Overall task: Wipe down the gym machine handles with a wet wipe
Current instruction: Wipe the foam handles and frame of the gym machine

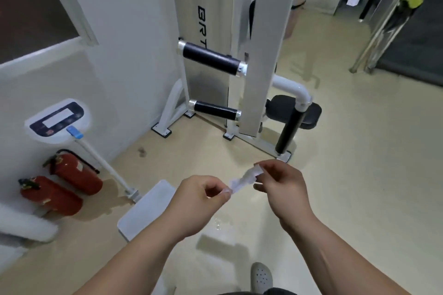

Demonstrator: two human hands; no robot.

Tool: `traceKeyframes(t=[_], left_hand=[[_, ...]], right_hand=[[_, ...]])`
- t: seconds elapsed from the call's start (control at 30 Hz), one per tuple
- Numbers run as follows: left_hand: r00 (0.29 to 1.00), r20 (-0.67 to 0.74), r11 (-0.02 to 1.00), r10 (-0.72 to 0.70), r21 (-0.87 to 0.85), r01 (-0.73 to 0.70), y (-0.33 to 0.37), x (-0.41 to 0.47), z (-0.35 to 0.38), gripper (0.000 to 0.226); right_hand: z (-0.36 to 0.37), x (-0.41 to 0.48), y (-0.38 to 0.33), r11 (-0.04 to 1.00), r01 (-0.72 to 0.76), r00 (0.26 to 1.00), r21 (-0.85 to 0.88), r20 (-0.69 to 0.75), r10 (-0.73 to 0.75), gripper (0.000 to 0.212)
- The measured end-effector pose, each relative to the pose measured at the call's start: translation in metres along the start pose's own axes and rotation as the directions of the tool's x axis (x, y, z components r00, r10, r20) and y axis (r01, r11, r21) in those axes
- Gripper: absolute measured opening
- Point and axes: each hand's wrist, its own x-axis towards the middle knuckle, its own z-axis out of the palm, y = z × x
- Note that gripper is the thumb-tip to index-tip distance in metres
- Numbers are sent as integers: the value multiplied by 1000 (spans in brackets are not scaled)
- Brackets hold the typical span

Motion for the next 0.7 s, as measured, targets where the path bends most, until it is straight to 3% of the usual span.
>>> traceKeyframes(t=[0.13, 0.2, 0.27, 0.37, 0.5, 0.6, 0.7], left_hand=[[1000, 9, 998, 8, 62, -8, 38, 34, 50, 17], [993, -98, 990, 62, 131, -49, 54, 49, 72, 26], [946, -256, 961, 199, 241, -137, 65, 55, 80, 35], [846, -353, 870, 400, 437, -229, 87, 67, 91, 48], [752, -318, 698, 578, 671, -252, 120, 79, 90, 63], [713, -231, 560, 662, 784, -267, 143, 90, 83, 59], [725, -256, 564, 640, 797, -217, 166, 102, 74, 44]], right_hand=[[-57, 34, 12, 993, 105, 994, -56, -15, -106, 19], [-87, 49, 16, 985, 164, 986, -62, -28, -166, 15], [-105, 58, 17, 981, 196, 980, -9, -41, -196, 11], [-132, 80, 23, 975, 220, 974, 33, -62, -218, 12], [-143, 106, 36, 972, 205, 979, 117, -26, -203, 17], [-141, 117, 50, 970, 207, 978, 124, 11, -210, 22], [-135, 117, 64, 969, 152, 986, 194, 38, -163, 24]])
